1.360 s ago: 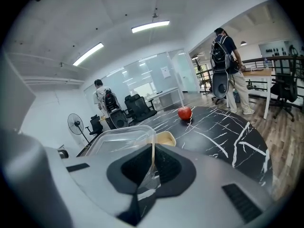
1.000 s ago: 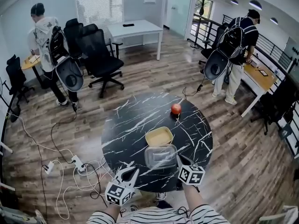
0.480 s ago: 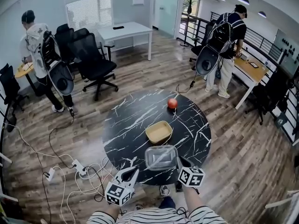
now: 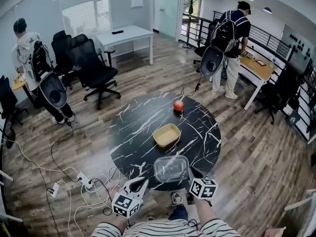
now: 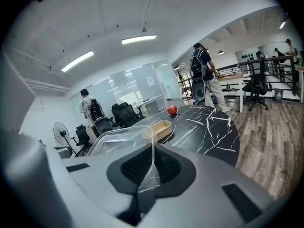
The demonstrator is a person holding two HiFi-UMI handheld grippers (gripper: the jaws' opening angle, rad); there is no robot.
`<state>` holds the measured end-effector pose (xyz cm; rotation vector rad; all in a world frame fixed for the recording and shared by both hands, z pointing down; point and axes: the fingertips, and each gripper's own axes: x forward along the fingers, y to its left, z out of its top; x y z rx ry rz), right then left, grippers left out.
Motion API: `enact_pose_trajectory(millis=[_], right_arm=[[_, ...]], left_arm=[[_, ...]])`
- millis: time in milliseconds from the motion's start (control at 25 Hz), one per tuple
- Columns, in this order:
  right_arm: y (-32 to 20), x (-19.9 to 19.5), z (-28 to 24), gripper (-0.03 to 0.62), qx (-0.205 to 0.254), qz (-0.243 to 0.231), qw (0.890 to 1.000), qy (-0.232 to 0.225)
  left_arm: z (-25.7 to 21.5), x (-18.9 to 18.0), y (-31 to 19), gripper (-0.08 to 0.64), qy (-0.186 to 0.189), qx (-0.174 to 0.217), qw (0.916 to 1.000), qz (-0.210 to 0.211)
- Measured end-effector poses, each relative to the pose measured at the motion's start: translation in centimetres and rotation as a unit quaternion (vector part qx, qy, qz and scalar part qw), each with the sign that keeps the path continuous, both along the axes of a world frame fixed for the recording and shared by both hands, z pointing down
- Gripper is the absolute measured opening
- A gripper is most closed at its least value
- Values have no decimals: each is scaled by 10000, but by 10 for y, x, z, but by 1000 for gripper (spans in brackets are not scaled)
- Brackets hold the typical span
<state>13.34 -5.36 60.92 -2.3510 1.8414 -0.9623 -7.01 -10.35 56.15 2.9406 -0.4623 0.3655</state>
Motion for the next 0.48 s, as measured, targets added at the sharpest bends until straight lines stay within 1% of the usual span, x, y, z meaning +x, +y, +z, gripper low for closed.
enact_pose_trajectory(millis=[480], right_arm=[[29, -12, 8, 37, -117, 112, 9999, 13]], left_arm=[[12, -12, 19, 29, -104, -112, 9997, 175]])
